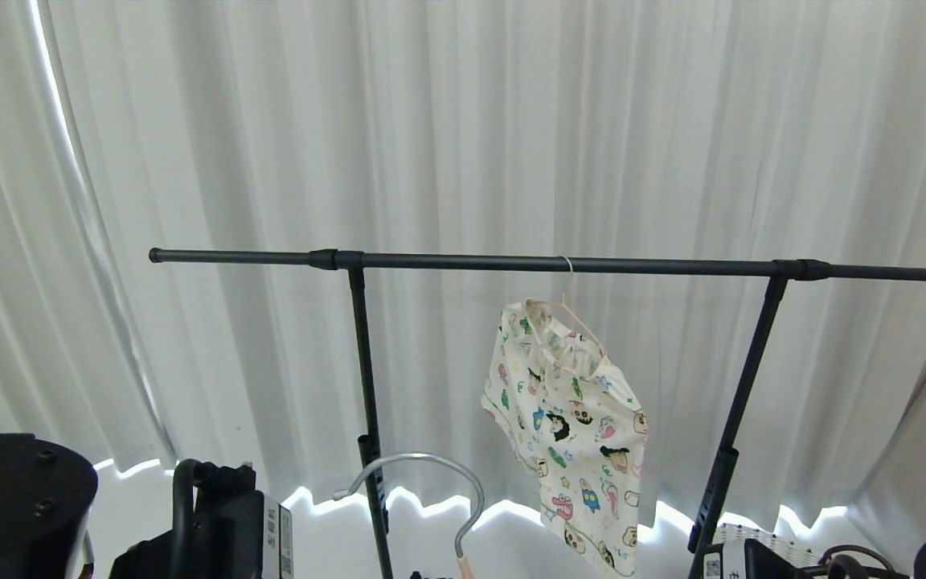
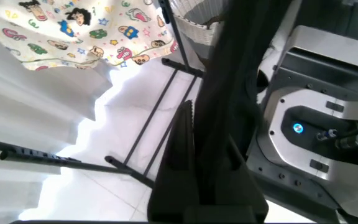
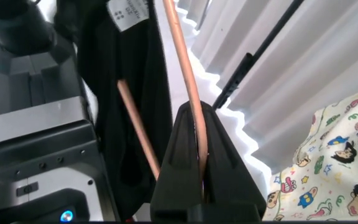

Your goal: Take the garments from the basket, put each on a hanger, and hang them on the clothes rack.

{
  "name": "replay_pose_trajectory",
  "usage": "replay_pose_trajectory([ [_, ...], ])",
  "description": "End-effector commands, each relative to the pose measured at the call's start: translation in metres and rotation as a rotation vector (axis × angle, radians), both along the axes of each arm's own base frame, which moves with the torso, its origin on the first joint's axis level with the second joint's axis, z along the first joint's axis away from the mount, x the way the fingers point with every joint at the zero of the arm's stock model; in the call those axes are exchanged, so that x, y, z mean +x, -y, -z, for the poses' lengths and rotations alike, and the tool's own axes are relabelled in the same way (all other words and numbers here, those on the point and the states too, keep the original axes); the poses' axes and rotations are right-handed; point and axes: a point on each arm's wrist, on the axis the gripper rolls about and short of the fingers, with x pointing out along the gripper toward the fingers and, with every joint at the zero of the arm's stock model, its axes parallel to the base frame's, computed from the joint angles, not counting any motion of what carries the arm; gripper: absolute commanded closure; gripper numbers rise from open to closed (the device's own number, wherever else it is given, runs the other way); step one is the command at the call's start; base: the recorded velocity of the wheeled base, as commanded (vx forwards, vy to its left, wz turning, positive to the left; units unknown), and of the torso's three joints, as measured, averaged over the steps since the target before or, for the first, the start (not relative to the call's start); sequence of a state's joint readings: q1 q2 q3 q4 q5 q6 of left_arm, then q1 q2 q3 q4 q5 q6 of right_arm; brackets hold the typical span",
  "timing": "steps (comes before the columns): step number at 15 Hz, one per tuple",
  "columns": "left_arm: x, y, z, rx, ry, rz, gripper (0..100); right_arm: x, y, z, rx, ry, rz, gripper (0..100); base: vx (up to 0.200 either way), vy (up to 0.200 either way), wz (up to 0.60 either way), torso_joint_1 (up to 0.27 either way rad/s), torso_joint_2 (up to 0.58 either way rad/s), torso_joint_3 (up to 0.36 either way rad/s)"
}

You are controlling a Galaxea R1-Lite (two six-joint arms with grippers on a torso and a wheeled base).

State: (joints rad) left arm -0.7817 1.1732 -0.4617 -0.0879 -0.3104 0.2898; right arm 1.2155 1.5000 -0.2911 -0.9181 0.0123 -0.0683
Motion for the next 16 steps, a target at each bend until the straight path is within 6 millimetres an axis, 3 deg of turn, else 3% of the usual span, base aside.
replay_pose_trajectory([
  [1, 0.001, 0.0, 0.0, 0.001, -0.002, -0.002, 100, 0.0, -0.001, -0.002, 0.007, 0.003, -0.003, 100, 0.0, 0.0, 0.0, 0.0, 0.0, 0.0],
  [2, 0.001, 0.0, 0.0, 0.001, -0.004, -0.003, 100, 0.0, -0.001, -0.001, 0.004, 0.005, -0.003, 100, 0.0, 0.0, 0.0, 0.0, 0.0, 0.0],
  [3, 0.001, -0.001, 0.001, 0.003, -0.003, -0.013, 100, 0.0, -0.001, -0.001, 0.003, 0.004, -0.003, 0, 0.0, 0.0, 0.0, 0.0, 0.0, 0.0],
  [10, 0.018, -0.024, 0.008, 0.077, 0.068, -0.156, 100, 0.008, 0.003, 0.0, -0.004, 0.016, 0.081, 0, 0.0, 0.0, 0.0, 0.0, 0.0, 0.0],
  [16, 0.036, -0.033, -0.011, 0.012, 0.216, -0.289, 100, 0.026, 0.0, 0.012, -0.046, -0.037, 0.159, 0, 0.0, 0.0, 0.0, 0.0, 0.0, 0.0],
])
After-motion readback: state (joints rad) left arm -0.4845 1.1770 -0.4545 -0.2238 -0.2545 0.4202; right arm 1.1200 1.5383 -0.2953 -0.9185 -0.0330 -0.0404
